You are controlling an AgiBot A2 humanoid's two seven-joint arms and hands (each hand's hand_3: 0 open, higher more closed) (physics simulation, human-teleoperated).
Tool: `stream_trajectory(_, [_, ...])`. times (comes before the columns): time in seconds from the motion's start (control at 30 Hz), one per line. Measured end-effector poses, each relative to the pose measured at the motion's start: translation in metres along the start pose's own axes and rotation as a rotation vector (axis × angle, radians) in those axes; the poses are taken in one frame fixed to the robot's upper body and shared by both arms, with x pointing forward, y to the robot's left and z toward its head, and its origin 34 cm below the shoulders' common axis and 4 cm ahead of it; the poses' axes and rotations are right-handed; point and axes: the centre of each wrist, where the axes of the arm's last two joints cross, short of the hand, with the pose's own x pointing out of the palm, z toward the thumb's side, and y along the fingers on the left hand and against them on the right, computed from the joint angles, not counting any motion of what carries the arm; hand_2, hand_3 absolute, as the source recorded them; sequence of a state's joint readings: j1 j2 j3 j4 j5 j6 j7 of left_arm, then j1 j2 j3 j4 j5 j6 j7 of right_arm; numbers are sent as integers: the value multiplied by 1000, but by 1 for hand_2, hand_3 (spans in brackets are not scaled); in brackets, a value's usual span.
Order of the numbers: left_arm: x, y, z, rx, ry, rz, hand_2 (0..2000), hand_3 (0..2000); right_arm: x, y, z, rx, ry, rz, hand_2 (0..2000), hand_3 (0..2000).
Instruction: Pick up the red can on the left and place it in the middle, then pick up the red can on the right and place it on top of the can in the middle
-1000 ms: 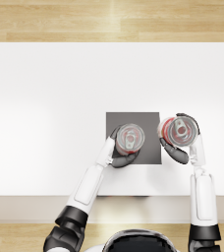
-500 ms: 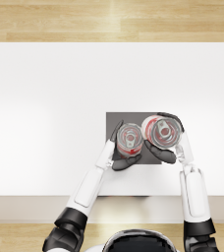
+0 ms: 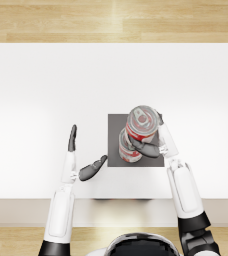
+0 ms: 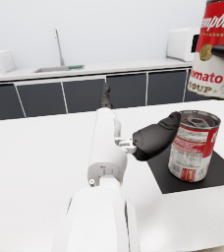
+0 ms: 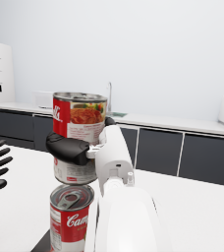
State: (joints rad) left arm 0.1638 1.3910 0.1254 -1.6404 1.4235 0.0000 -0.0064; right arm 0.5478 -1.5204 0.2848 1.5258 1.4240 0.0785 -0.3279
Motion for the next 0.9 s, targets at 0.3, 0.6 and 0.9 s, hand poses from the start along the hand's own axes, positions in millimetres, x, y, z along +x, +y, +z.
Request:
stream_trajectory(0.3, [-17, -9, 10, 29, 1, 74, 0, 0, 10, -10, -14, 71, -1, 55, 2000, 1520])
stream_trajectory(0.6, [-18, -9, 9, 27, -9, 87, 0, 0, 14, -9, -18, 94, -36, -14, 0, 0])
stream_trajectory(0.9, [-17, -10, 9, 27, -18, 91, 0, 0, 20, -1, 16, -27, 65, 22, 0, 0])
